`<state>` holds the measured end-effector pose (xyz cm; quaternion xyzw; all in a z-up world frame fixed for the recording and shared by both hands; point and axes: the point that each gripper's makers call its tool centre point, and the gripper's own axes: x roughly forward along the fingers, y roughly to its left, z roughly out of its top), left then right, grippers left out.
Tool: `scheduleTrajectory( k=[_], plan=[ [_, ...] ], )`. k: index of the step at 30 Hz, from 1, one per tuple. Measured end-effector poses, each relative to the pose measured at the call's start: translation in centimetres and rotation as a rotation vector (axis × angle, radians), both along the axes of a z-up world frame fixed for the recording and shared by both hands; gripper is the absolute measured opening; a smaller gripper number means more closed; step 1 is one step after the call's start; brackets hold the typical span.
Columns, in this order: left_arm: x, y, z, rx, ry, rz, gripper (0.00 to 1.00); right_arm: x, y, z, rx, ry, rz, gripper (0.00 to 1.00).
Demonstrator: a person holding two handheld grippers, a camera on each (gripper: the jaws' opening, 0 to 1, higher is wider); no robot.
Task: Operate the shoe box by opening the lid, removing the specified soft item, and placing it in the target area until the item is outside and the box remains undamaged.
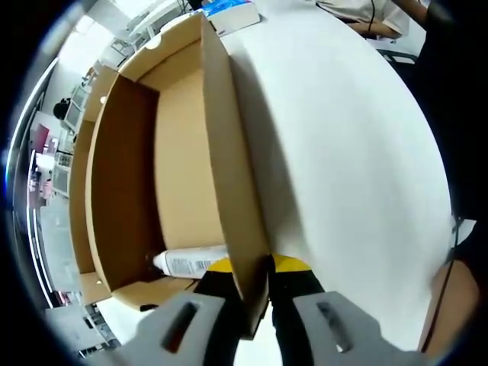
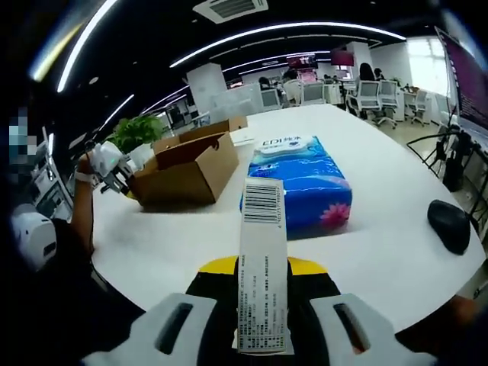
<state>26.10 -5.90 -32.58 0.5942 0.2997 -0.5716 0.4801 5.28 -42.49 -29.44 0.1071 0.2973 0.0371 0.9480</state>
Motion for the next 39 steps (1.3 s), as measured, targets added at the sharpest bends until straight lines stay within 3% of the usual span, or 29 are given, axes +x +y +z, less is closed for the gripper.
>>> scheduleTrajectory(
  k=[21, 28, 30, 37, 39],
  plan=[
    [0.0, 0.0, 0.0, -0.001, 0.001, 0.001, 0.1, 0.2, -0.2, -0.9, 0.089, 0.011, -0.009, 0.21],
    [0.1, 0.1, 0.0, 0.0, 0.001, 0.002, 0.1, 0.3, -0.8, -0.9, 0.008, 0.0, -0.012, 0.22],
    [0.1, 0.1, 0.0, -0.001, 0.001, 0.001, 0.1, 0.3, -1.0, -0.9, 0.037, 0.011, -0.03, 0.22],
    [0.1, 0.1, 0.0, -0.001, 0.001, 0.002, 0.1, 0.5, -1.1, -1.1, 0.028, 0.013, -0.029, 0.22],
    [0.1, 0.1, 0.0, -0.001, 0.001, 0.002, 0.1, 0.4, -1.5, -1.5, -0.026, 0.035, -0.024, 0.22]
  ],
)
